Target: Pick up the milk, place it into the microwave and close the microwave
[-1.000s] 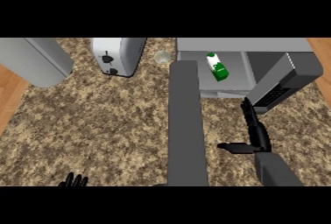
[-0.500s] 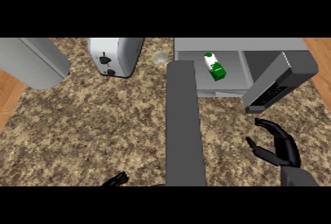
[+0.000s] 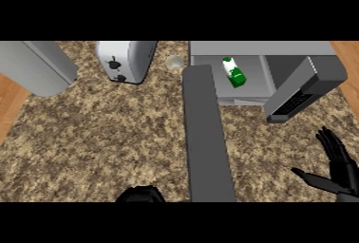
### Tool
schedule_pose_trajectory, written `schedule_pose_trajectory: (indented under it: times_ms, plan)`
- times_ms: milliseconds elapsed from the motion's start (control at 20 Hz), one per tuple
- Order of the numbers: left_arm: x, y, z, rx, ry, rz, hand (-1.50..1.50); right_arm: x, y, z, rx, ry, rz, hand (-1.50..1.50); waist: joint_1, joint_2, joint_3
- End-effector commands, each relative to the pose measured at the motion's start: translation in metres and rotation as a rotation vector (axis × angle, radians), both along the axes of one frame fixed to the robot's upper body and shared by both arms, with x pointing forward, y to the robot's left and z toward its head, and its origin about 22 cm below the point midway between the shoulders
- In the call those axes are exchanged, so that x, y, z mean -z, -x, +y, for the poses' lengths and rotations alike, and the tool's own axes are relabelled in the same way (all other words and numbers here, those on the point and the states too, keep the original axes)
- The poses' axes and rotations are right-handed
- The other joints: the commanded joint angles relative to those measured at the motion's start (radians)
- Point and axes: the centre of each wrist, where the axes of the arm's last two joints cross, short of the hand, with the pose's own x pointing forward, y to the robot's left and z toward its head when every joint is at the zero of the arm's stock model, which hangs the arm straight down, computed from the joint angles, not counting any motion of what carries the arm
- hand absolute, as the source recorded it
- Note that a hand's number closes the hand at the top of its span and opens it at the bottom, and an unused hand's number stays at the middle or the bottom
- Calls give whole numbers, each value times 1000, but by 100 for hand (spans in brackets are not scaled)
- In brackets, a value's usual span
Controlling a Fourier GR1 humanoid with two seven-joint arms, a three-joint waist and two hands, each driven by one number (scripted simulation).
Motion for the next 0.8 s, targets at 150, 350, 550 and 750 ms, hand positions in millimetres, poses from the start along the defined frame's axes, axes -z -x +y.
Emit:
schedule_pose_trajectory:
  times_ms: [150,350,550,750]
  plan:
    - [13,-51,-14,-54,-86,-25,150,-22,33,-55,-33,-41,-93,-150,-7,1,-1]
    - [0,-65,-43,118,-212,-9,150,-14,34,-42,-68,-74,-85,-150,-14,1,1]
    - [19,-69,-68,286,-299,154,150,-19,46,-57,-74,-66,-86,-150,-39,7,2]
    - [26,-80,-82,423,-391,214,150,-26,26,-51,-78,-80,-89,-150,-33,8,1]
